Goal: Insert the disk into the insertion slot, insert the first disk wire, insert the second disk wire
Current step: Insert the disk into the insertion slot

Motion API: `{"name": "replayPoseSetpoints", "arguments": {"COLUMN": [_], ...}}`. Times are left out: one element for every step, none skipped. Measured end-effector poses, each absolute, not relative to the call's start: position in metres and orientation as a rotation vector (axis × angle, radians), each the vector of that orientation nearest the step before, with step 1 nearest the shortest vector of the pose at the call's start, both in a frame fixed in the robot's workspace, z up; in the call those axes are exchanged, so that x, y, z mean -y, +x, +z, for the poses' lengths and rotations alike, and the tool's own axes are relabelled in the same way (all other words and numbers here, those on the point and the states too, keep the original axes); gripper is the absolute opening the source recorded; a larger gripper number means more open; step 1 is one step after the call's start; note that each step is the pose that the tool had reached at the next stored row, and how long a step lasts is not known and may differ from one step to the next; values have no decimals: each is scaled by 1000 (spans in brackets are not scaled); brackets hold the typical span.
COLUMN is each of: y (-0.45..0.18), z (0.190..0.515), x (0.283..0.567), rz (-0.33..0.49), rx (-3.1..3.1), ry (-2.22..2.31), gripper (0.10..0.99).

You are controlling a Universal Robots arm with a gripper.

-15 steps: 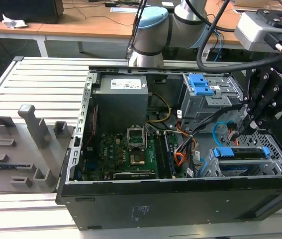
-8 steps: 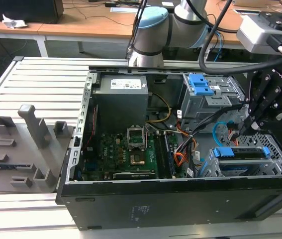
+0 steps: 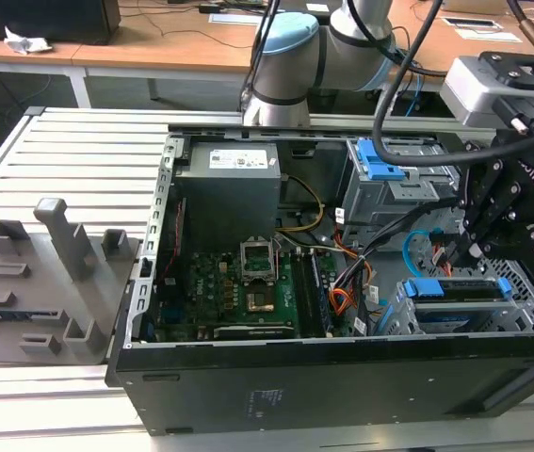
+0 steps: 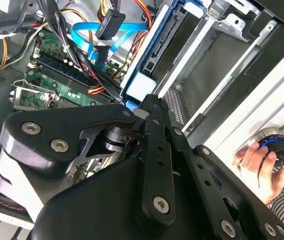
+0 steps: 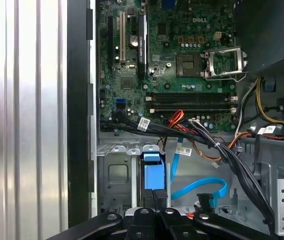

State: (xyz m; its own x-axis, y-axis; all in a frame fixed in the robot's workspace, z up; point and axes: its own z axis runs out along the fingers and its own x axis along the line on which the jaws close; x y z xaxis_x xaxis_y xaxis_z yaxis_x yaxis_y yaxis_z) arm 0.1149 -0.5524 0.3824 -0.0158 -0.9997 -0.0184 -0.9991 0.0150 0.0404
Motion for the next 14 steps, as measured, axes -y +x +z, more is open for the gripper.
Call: {"name": "replayPoseSetpoints", "arguments": {"y": [115, 115, 116, 117, 119, 122, 124, 128, 131, 132, 133, 134, 134, 134], "z": [379, 377, 375, 374, 373, 372, 371, 370, 368, 367, 366, 365, 365, 365], "x": [552, 552, 552, 552, 552, 552, 552, 552, 552, 552, 552, 552, 552, 552], "rz": [-65, -65, -65, -65, -65, -65, -66, -66, -67, -66, -66, -66, -66, -66], "rx": [2227, 2227, 2227, 2227, 2227, 2227, 2227, 2227, 2227, 2227, 2227, 2227, 2227, 2227], "ry": [2193, 2193, 2193, 2193, 2193, 2193, 2193, 2193, 2193, 2193, 2193, 2193, 2192, 2192], "gripper": [106, 106, 106, 106, 106, 106, 106, 106, 106, 106, 106, 106, 106, 106]}}
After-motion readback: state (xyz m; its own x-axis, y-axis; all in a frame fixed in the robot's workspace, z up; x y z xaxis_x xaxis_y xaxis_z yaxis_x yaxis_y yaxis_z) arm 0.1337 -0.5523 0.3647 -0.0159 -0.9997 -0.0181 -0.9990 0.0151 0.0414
